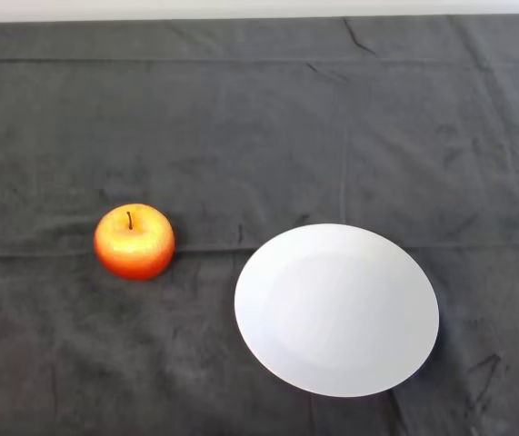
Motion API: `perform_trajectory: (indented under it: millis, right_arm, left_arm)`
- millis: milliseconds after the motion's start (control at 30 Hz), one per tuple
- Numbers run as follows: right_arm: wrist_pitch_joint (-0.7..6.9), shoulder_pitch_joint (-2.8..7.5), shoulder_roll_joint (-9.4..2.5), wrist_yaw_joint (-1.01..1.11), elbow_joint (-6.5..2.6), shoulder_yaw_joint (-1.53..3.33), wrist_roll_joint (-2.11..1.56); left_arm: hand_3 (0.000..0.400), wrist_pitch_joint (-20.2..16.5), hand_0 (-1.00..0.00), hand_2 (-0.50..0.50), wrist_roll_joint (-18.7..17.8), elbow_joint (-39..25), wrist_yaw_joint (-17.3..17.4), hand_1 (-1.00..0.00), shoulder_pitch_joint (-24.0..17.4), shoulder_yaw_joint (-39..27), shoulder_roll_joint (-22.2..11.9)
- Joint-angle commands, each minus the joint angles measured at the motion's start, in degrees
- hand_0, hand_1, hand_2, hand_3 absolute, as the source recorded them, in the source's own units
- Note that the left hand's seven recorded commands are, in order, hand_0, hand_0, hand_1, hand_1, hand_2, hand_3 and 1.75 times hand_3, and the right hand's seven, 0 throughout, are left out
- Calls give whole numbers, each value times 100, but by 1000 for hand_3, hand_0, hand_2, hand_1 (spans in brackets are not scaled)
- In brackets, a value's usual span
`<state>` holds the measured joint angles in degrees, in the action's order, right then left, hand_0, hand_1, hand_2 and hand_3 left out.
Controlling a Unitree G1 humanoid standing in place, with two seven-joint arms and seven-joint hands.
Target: Move the apple to the plate
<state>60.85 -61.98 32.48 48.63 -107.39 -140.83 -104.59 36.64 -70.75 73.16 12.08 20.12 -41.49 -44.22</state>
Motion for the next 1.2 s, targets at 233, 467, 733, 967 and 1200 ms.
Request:
perform_trajectory:
  millis: [233, 467, 733, 967, 1200]
  right_arm:
    - [111, -8, 120, 78, -1, -32, 2]
    - [113, -8, 120, 80, -1, -32, 2]
    - [114, -8, 120, 81, -1, -32, 2]
    - [115, -8, 120, 81, -1, -32, 2]
    - [115, -8, 120, 82, -1, -32, 2]
  left_arm:
    - [0, -42, 0, 0, 203, 204, 56, 0, 231, -87, 32]
    - [0, -71, 0, 0, 295, 193, 59, 0, 264, -138, 48]
    - [0, -151, 0, 0, 393, 176, 98, 0, 298, -187, 68]
    - [0, -227, 0, 0, 473, 163, 149, 0, 308, -231, 77]
    - [0, -202, 0, 0, 644, 153, 120, 0, 429, -176, 142]
